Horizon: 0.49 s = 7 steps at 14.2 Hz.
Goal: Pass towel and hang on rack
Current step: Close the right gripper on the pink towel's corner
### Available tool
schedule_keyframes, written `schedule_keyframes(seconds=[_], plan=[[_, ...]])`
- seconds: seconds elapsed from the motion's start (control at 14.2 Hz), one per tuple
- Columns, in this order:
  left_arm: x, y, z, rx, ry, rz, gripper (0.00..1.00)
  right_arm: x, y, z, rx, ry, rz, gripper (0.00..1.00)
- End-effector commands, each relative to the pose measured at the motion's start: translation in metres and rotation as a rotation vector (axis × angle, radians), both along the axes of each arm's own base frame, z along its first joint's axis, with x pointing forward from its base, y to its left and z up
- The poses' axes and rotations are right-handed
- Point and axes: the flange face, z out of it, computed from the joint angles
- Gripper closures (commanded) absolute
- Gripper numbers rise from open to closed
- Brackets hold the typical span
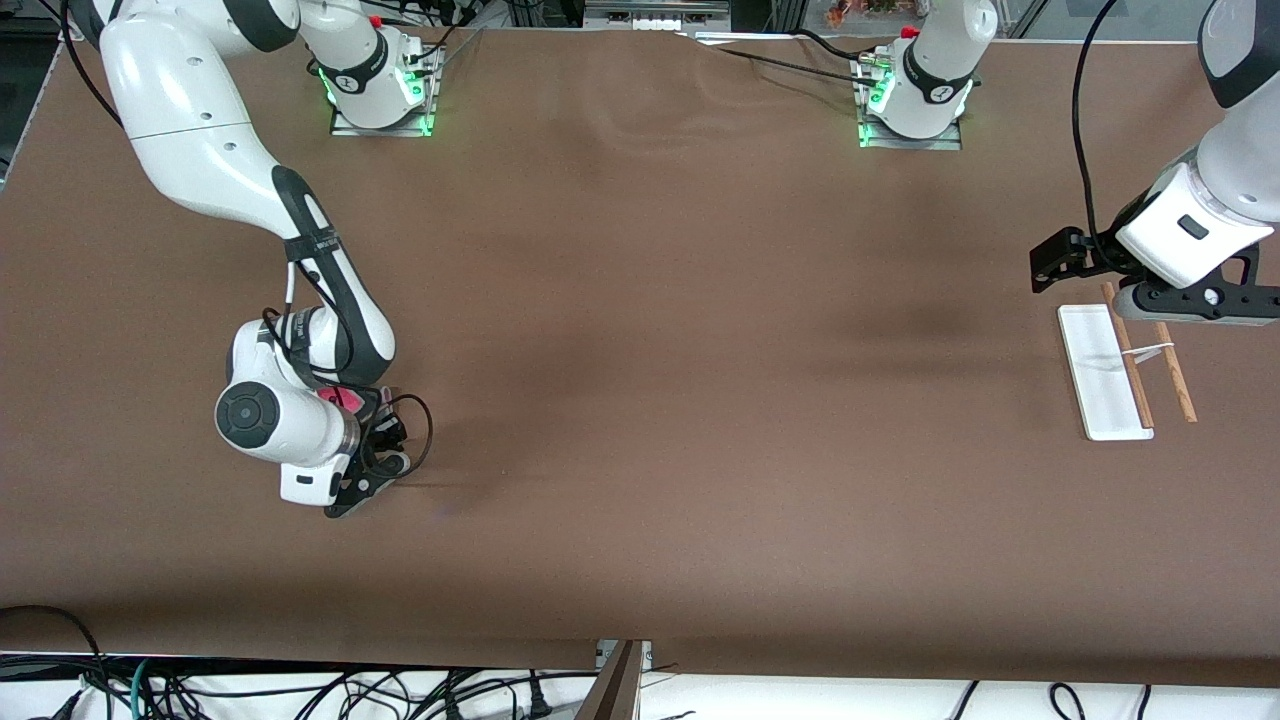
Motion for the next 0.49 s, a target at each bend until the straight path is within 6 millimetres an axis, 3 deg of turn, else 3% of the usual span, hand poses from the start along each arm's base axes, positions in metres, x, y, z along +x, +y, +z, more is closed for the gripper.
schedule_keyframes(seconds=[0.0, 0.21, 0.42], plan=[[-0.005, -0.002, 0.006, 0.015, 0.005, -0.003, 0.00, 0.000, 0.001, 0.010, 0.013, -0.014, 0.009, 1.00], [-0.006, -0.002, 0.005, 0.015, 0.006, -0.003, 0.00, 0.001, 0.010, 0.030, 0.015, -0.024, 0.019, 1.00], [-0.005, -0.001, 0.005, 0.015, 0.006, -0.001, 0.00, -0.003, 0.040, 0.075, 0.042, -0.040, 0.053, 1.00]])
